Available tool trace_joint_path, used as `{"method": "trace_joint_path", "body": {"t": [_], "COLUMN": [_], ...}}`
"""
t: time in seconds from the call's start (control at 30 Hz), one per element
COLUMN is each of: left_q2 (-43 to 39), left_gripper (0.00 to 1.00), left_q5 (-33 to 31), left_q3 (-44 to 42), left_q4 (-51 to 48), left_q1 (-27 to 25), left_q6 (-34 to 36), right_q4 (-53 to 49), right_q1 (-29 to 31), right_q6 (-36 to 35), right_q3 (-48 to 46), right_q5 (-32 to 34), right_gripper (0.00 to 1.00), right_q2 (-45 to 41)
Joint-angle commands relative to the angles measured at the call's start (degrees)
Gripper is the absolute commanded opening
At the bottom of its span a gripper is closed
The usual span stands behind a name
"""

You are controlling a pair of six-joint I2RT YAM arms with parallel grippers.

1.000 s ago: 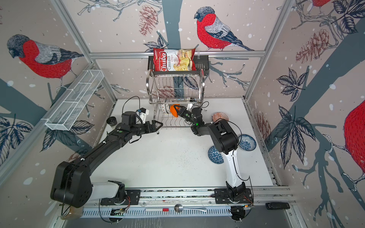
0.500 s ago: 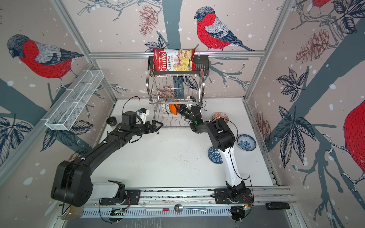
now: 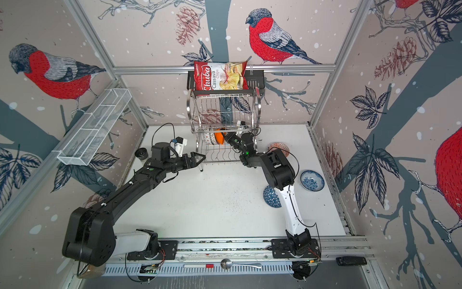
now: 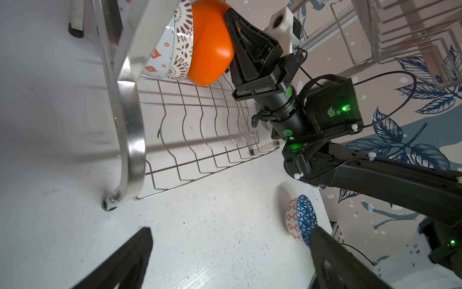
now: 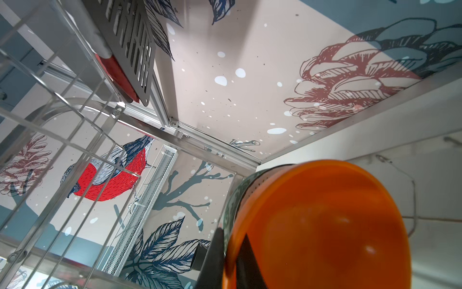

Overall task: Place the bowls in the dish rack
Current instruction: 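Lower the orange bowl into the rack slots beside the green bowl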

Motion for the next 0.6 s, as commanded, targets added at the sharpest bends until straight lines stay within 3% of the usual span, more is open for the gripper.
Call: {"method": "trace_joint_path", "body": {"t": [0.0, 0.57], "left_q2": [-1.4, -3.0], "left_gripper": [0.98, 0.98], "left_q5": [1.0, 1.3], "left_q3": [-1.2, -2.5], "left_q4": [6.2, 8.6], "left_q1": [0.2, 0.4], "left_q6": [-1.5, -2.7], "right_q4": [1.5, 1.2], "right_q1": [-0.1, 0.5], "right_q6": [0.6, 0.5], "right_q3": [0.6, 0.1], "right_q5": [-1.0, -1.9], "right_gripper": [0.0, 0.02], "right_q2": [0.4, -0.2]}}
